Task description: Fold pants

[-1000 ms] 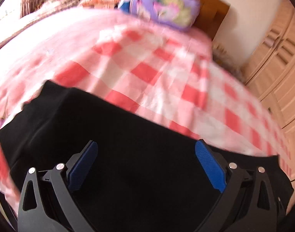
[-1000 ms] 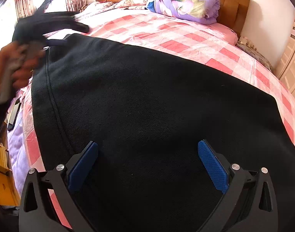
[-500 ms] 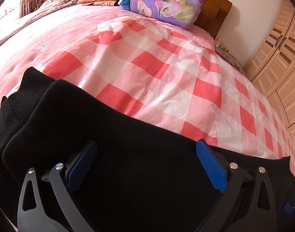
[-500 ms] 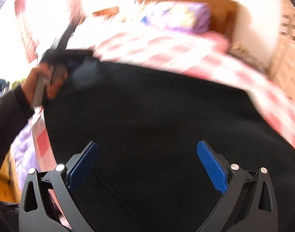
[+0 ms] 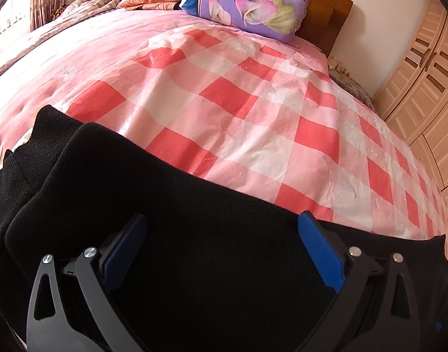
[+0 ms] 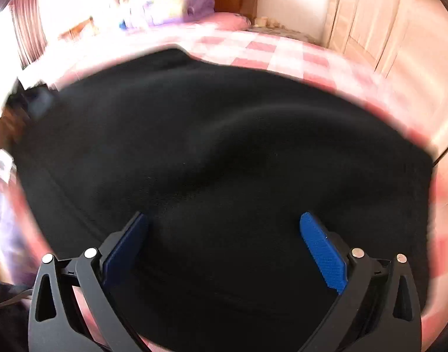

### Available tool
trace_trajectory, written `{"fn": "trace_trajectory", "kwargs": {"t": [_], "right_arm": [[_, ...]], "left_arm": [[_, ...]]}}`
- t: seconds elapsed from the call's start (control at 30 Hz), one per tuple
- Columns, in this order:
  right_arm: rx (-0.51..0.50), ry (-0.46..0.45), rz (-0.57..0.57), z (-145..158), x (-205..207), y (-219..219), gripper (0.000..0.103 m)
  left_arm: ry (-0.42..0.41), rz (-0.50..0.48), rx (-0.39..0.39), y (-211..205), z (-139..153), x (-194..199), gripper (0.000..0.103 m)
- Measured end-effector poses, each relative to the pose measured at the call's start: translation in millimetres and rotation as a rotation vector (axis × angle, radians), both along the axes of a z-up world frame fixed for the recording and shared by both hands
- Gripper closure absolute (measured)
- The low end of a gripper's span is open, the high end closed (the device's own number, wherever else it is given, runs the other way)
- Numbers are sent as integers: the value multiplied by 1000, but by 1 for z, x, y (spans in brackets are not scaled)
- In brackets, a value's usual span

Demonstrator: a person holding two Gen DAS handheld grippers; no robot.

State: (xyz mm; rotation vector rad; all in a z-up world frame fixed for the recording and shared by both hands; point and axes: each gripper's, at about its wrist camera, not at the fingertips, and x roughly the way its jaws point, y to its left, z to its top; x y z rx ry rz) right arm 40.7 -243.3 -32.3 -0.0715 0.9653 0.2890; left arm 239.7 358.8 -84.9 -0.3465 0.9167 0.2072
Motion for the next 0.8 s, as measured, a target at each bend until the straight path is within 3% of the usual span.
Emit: {"fn": "trace_trajectory", "kwargs": {"t": [0.1,0.17,0.23,0.3,0.37,0.43,0.53,0.63,0.7,0.8], "right_arm": [[-32,32,17,11,-9,-3,4],[-59,-32,-6,30,-4,-1,4],[-16,-86,-39,41,13,-1,4],[-7,-61,-46,33,47,6,4],[-61,-57,-79,20,76,17,4],[-103,16,-92,-4,93,18,4],[-73,9,-21,-6,77,4,4],[-129,7,-90,8,55,-13,5],[-39,-4,-102,18,41,-24,4],[-133,45,-34,-3,28,-22,4]], "left_arm": [[5,0,5,0,-1,1,1],[10,0,11,-1,-1,2,1],[11,0,14,-1,-1,3,1],[9,0,13,-1,-1,3,1],[10,-2,16,-1,-1,3,1],[11,-5,13,-1,-1,3,1],[11,-9,14,-1,-2,2,1],[12,-9,11,-1,-1,3,1],[8,-7,12,-1,0,2,1],[1,-7,12,-2,1,0,1]]}}
